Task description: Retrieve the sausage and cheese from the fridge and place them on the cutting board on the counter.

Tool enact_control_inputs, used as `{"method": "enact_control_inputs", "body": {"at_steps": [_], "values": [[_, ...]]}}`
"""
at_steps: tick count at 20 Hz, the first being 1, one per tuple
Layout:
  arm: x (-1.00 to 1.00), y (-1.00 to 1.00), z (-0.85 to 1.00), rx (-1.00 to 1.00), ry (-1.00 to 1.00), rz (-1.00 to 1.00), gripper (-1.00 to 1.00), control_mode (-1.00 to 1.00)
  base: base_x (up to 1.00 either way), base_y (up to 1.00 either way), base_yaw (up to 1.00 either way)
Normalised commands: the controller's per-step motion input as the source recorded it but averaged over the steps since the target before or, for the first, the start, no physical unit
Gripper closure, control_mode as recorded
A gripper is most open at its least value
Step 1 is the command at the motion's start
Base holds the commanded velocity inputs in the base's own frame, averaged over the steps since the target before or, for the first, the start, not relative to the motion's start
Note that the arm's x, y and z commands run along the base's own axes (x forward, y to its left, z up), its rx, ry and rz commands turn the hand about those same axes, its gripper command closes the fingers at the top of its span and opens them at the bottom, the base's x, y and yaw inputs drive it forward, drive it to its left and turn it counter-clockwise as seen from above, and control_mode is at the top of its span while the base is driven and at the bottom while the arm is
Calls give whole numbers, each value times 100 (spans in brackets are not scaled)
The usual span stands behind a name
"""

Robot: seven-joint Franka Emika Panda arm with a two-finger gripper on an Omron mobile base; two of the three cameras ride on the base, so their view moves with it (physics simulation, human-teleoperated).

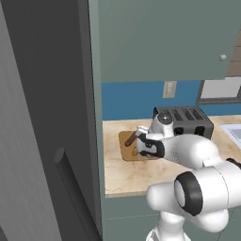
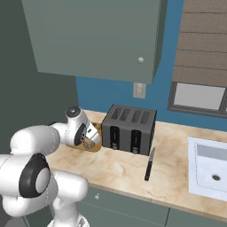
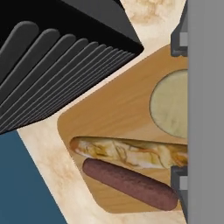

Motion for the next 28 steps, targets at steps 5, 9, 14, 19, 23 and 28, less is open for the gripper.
{"method": "enact_control_inputs", "body": {"at_steps": [5, 9, 14, 19, 23, 28], "values": [[-9, 3, 28, 0, 0, 0, -100, -100, 0, 0, 0], [-30, 0, 39, 0, 0, 0, -100, -100, 0, 0, 0], [-58, 1, 27, -3, 0, 14, -100, -100, 0, 0, 0], [-70, 0, 13, -8, -5, 24, -100, -100, 0, 0, 0], [-72, 0, 12, -9, -9, 21, -100, -100, 0, 0, 0], [-63, 0, 20, -3, -12, 12, -100, -100, 0, 0, 0]]}}
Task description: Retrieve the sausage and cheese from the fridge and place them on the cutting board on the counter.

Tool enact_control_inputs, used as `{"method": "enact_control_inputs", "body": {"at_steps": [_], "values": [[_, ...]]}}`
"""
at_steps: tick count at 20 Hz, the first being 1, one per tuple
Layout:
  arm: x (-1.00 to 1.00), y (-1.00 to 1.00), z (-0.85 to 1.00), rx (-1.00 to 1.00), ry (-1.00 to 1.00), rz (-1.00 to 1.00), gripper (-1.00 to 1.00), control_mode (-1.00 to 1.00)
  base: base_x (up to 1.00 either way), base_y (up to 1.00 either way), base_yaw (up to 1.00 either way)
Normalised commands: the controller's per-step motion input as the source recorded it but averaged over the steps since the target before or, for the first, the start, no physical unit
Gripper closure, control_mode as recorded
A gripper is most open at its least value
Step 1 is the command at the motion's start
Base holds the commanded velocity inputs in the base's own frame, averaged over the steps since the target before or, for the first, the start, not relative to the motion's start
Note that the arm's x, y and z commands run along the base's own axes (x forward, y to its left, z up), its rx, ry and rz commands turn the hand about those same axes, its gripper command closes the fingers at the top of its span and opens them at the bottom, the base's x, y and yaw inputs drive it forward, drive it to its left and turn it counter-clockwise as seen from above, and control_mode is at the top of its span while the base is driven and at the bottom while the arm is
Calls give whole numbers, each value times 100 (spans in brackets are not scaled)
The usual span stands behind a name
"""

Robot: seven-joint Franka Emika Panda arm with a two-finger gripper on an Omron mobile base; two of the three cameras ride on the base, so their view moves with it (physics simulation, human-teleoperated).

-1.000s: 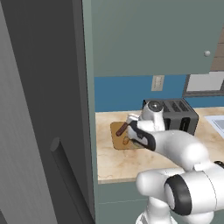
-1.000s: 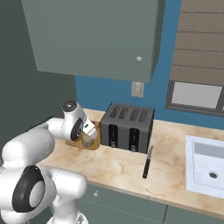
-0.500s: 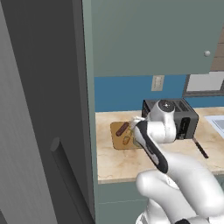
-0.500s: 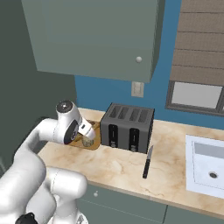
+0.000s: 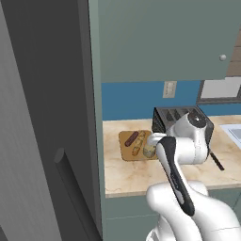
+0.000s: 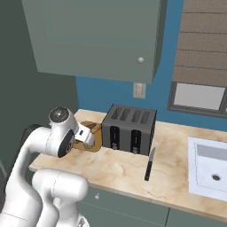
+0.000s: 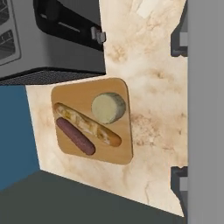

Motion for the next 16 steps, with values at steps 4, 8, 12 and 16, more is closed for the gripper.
{"method": "enact_control_inputs", "body": {"at_steps": [4, 8, 12, 16], "values": [[-54, 0, 32, -2, -5, 1, -100, -100, 0, 0, 0], [-60, -1, 22, -11, -11, 4, -100, -100, 0, 0, 0], [-77, 0, 0, -20, -35, 4, -100, -100, 0, 0, 0], [-82, 0, -9, -11, -41, 1, -100, -100, 0, 0, 0]]}}
